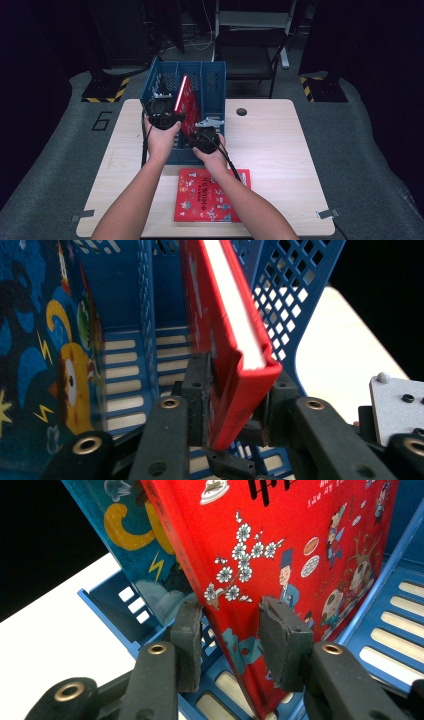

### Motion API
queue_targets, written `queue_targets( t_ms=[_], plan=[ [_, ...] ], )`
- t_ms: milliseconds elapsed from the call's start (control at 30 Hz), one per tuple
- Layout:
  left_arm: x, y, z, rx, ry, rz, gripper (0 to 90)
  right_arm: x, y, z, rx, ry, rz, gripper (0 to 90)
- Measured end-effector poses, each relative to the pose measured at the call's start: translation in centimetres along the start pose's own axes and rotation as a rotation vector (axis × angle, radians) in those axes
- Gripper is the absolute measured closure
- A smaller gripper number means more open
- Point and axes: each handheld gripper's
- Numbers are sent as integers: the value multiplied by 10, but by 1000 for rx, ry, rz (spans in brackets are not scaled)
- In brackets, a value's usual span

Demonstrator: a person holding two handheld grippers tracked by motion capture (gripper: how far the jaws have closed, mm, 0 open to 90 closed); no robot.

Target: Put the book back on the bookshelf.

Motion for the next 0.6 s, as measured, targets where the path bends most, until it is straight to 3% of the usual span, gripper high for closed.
queue_targets(
  t_ms=[200,433,600],
  plan=[
    [-3,-3,-8,-60,-7,-2,715,0,1,-2,-4,7,-8,620],
    [-7,-4,-11,-76,-9,11,722,-1,1,-3,-10,16,-12,623],
    [-9,-6,-15,-115,-11,11,722,-1,2,-5,-7,14,-16,625]
  ],
)
Point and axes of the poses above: each handheld gripper's, and its own axes: y roughly backward along the jaws, z roughly out of its top, x roughly to its left, and after that the axes turned 12 degrees about x, right-handed
